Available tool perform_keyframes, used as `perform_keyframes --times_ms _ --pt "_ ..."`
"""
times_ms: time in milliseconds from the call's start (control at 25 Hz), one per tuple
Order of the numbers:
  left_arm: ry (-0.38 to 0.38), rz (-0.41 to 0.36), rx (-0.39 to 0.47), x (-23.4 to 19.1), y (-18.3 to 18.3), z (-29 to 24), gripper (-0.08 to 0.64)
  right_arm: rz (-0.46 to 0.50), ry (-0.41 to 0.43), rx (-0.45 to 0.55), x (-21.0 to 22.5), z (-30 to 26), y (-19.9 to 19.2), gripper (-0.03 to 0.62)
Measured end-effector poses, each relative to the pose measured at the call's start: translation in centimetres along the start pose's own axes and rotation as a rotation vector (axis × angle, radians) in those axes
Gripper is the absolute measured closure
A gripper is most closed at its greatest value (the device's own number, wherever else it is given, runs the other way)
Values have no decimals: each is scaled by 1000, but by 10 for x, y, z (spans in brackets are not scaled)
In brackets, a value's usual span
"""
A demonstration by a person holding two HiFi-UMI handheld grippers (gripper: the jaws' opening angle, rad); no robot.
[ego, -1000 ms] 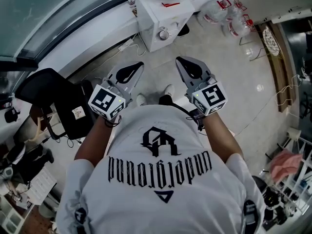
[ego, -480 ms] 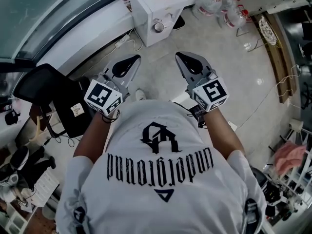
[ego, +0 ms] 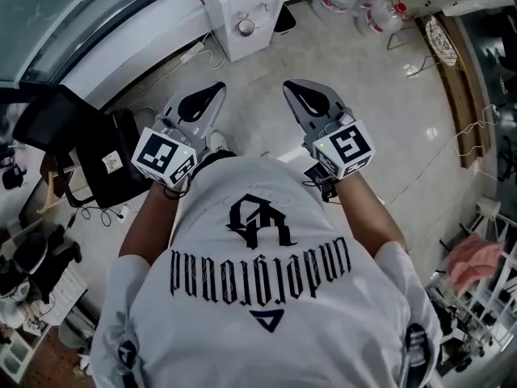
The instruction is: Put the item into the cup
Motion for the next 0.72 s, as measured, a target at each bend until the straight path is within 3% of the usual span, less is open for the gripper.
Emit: perform_keyframes --times_ms 400,720 --pt "71 27 9 73 -24 -1 546 -10 55 -41 -5 72 -46 577" --pt "88 45 0 104 -37 9 546 -15 77 -48 -26 105 -61 577"
Point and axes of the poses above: the fingertips, and each gripper's own axes: z backward along the fingers, x to its right, y out of its top, the point moved 4 cm from there along z, backward along the fingers, and after that the axes turned 5 degrees about z, right-handed, at the moved point
